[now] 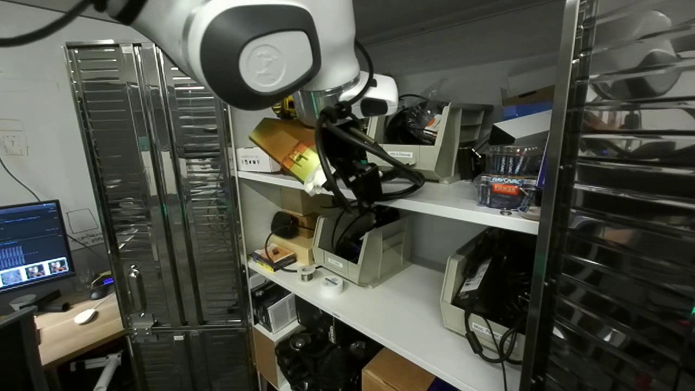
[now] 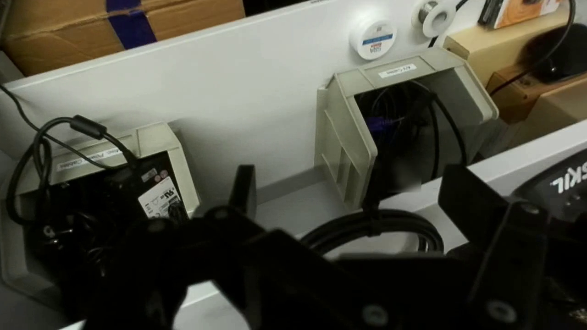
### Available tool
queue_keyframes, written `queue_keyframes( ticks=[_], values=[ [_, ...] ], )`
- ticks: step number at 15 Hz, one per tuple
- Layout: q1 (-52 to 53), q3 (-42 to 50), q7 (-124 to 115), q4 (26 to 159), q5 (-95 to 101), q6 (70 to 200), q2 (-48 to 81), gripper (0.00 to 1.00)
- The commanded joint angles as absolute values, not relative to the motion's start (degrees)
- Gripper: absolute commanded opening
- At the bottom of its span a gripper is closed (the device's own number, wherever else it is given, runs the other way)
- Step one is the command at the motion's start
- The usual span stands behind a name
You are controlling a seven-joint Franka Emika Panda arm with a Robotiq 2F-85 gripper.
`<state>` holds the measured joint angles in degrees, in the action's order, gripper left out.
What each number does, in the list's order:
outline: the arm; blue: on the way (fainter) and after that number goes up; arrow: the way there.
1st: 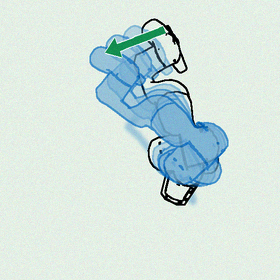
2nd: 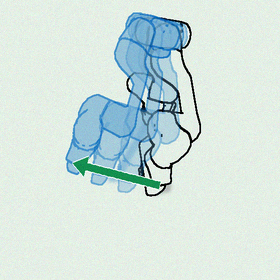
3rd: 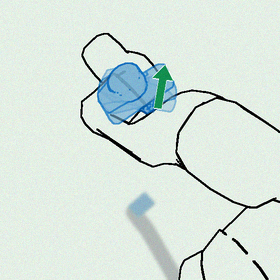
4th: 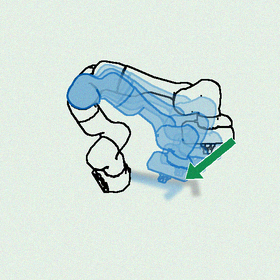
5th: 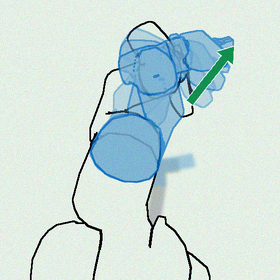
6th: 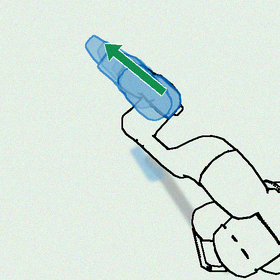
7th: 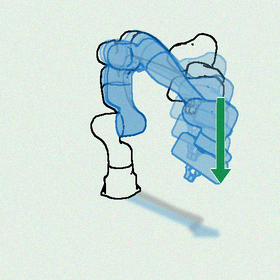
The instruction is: Pick the cable and put it in the box
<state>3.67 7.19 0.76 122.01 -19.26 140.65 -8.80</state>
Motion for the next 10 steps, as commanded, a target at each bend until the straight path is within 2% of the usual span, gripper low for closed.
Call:
queue_keyframes(
  ticks=[1, 10],
  values=[
    [1.9, 5.6, -3.3, 110.9, -20.7, 137.6, -0.6, 1.00],
    [-0.3, 4.2, -12.6, 101.4, -17.7, 136.4, 7.2, 1.00]
  ],
)
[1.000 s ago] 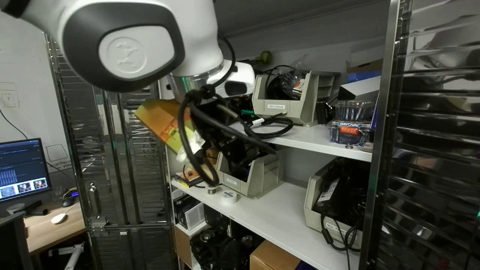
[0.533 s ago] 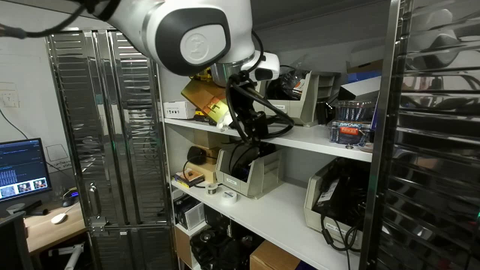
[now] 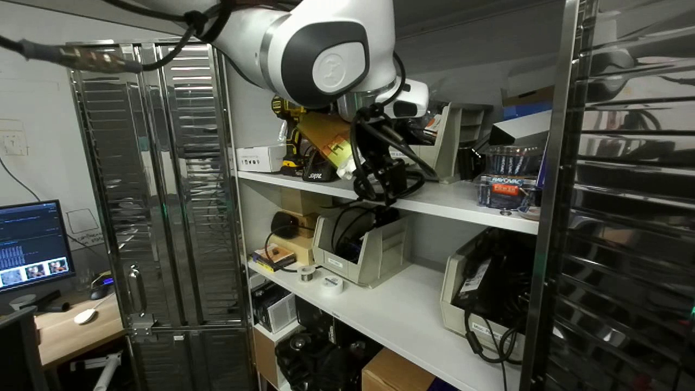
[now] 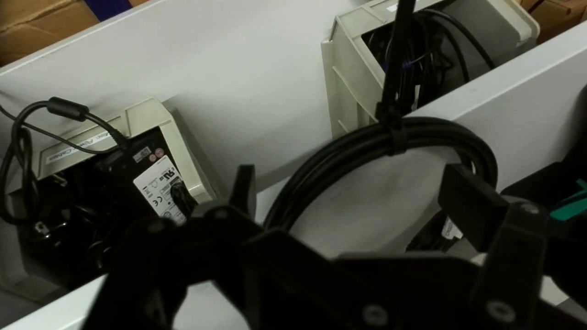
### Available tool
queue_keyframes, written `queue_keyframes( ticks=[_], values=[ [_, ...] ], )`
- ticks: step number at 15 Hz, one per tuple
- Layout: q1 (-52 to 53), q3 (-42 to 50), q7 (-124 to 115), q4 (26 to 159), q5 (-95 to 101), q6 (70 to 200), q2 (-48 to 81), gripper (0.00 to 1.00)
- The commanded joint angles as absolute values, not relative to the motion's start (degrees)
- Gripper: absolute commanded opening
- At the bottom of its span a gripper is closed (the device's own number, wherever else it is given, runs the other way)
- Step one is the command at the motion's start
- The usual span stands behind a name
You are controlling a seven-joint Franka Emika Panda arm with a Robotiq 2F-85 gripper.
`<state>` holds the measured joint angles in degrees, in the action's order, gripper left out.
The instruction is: Pick the cable and put it in the box
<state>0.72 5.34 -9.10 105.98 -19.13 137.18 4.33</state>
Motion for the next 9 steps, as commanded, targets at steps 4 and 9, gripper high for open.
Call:
queue_keyframes(
  ticks=[4, 9],
  values=[
    [0.0, 3.8, -16.2, 99.4, -16.1, 135.7, 9.8, 1.00],
    [1.4, 4.5, -25.1, 100.4, -7.6, 136.0, 9.3, 0.69]
  ],
)
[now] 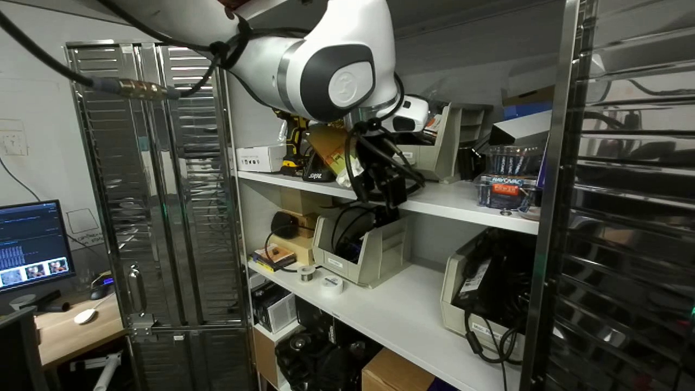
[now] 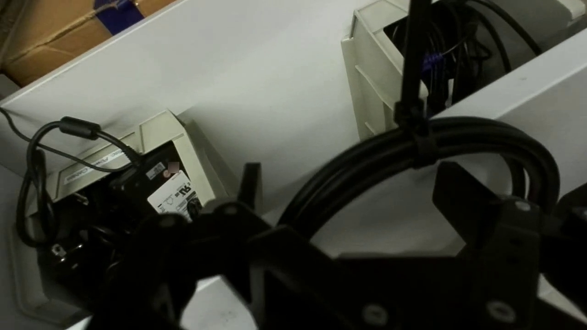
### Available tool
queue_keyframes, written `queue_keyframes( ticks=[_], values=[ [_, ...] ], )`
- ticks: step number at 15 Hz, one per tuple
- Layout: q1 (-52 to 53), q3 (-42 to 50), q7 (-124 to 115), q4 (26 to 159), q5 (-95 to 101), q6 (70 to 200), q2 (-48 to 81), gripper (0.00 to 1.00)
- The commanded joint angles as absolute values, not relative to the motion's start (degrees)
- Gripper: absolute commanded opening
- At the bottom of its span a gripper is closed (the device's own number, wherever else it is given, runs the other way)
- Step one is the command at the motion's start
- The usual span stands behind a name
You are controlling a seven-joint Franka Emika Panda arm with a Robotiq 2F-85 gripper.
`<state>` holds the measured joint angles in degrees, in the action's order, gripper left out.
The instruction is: Pick the cable and put it in the box
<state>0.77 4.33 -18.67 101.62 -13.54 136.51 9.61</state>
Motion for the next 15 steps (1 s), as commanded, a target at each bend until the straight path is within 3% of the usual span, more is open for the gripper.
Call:
queue_keyframes(
  ticks=[1, 8, 10, 15],
  values=[
    [2.0, 4.6, -27.5, 101.3, -4.9, 136.9, 8.1, 0.62],
    [2.4, 4.1, -36.4, 104.0, 6.3, 136.4, 5.1, 0.07],
    [2.6, 4.4, -40.7, 105.0, 9.4, 138.8, 5.1, 0.02],
    [2.9, 4.1, -48.6, 111.8, 18.3, 148.4, 1.2, 0.06]
  ],
)
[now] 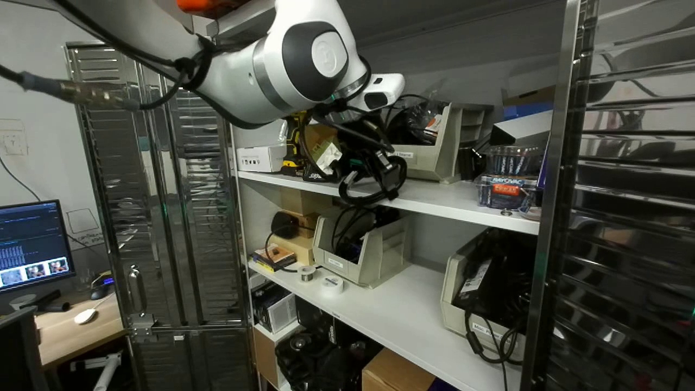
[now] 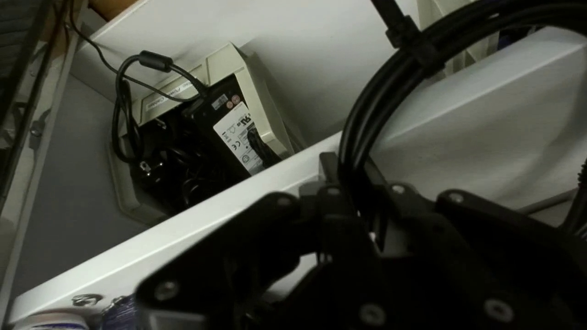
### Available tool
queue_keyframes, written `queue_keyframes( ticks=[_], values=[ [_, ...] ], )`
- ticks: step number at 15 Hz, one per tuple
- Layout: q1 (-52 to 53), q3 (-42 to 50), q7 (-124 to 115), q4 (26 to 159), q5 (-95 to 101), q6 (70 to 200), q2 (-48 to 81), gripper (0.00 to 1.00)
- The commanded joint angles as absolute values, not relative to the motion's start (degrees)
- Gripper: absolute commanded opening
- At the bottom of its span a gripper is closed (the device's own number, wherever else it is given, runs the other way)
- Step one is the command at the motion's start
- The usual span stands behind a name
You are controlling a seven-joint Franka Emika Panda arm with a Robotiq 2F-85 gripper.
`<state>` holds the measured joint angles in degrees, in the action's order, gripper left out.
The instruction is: Pick the cable and put it in the box
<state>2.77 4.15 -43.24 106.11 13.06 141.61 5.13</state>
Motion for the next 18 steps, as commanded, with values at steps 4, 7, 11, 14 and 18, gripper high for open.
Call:
queue_keyframes(
  ticks=[4, 7, 11, 14, 18],
  values=[
    [3.2, 4.5, -60.2, 120.8, 33.4, 160.4, -5.3, 0.06],
    [1.0, 3.3, -72.9, 123.5, 48.9, 164.7, -10.3, 0.05],
    [-2.1, 1.3, -91.1, 116.9, 67.8, 161.3, -11.1, 0.05],
    [-2.9, 0.5, -97.9, 109.9, 74.8, 156.6, -6.9, 0.05],
    [-1.5, 0.0, -95.9, 98.0, 74.5, 150.6, 3.6, 0.05]
  ],
)
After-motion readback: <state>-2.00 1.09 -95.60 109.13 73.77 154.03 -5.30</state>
